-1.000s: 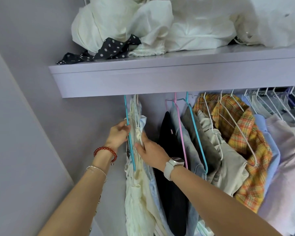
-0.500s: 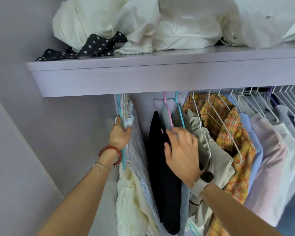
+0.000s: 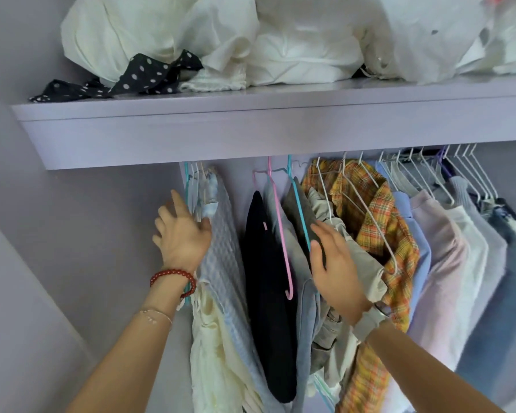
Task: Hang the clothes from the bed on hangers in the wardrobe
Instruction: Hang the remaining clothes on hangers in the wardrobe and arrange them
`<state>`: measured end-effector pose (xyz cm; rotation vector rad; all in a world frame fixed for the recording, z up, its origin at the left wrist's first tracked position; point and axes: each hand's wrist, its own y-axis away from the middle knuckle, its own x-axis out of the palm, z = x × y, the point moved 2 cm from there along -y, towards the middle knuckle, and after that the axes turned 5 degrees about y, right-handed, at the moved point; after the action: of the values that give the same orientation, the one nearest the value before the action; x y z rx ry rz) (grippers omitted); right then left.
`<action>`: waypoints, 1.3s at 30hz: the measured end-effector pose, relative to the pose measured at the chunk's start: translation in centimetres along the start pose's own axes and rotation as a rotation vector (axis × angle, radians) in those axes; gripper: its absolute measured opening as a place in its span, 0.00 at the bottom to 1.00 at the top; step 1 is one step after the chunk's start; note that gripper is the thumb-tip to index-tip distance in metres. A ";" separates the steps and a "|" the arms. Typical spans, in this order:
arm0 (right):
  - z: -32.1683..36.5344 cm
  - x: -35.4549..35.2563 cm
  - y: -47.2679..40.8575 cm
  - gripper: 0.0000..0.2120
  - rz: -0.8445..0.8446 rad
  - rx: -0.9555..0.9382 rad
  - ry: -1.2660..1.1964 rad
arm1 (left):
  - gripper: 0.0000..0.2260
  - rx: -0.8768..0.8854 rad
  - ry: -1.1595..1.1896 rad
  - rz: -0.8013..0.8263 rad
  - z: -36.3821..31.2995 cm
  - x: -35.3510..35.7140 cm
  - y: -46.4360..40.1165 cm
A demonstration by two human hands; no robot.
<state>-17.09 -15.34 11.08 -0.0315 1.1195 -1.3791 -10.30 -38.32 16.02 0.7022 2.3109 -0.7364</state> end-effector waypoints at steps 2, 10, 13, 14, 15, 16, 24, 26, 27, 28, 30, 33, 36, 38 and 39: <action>-1.6 -2.1 0.1 0.19 -0.182 -0.041 0.133 | 0.26 0.229 0.113 -0.165 -1.8 0.2 1.2; -7.1 -4.8 -1.7 0.19 0.058 0.315 0.218 | 0.29 0.132 0.521 0.416 -7.3 9.3 6.0; -7.3 -4.9 -2.1 0.16 0.135 0.323 0.206 | 0.25 0.109 0.514 0.348 -7.6 10.9 6.9; -7.5 -4.9 -2.2 0.16 0.137 0.303 0.206 | 0.24 0.099 0.510 0.324 -7.7 11.0 7.2; -7.7 -4.6 -2.4 0.16 0.145 0.267 0.200 | 0.24 0.089 0.506 0.303 -7.6 11.1 7.3; -7.8 -4.2 -2.5 0.17 0.168 0.212 0.189 | 0.23 0.079 0.500 0.284 -7.6 11.2 7.4; -2.8 0.3 -2.7 0.19 0.349 -0.088 0.077 | 0.24 0.104 0.552 0.286 -6.5 10.5 6.5; -1.7 0.7 -2.5 0.19 0.381 -0.090 -0.042 | 0.24 0.099 0.556 0.292 -6.3 10.1 6.2; -1.5 0.6 -2.5 0.19 0.393 -0.083 -0.037 | 0.24 0.088 0.558 0.287 -6.2 9.9 6.1; -1.5 0.4 -2.4 0.20 0.378 -0.083 -0.010 | 0.24 0.075 0.560 0.280 -6.3 9.8 6.1; -2.0 0.1 -2.3 0.22 0.335 -0.080 0.029 | 0.22 0.063 0.549 0.271 -7.1 9.5 6.7; -3.1 -0.1 -2.0 0.31 0.321 -0.141 0.063 | 0.21 0.055 0.482 0.189 -8.0 9.5 7.8; -4.8 -1.7 -1.2 0.30 0.301 -0.169 0.018 | 0.22 0.080 0.372 0.000 -9.4 8.7 8.4; -5.9 -4.2 -1.0 0.22 0.136 -0.205 -0.013 | 0.20 0.178 0.377 -0.074 -11.6 8.0 8.3; -6.6 -5.5 -1.0 0.20 0.046 -0.198 -0.017 | 0.19 0.240 0.396 -0.087 -13.0 7.8 8.2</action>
<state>-20.90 -7.54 11.55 -0.1595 1.2319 -1.2216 -15.33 -21.84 16.67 0.9293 2.6487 -1.0015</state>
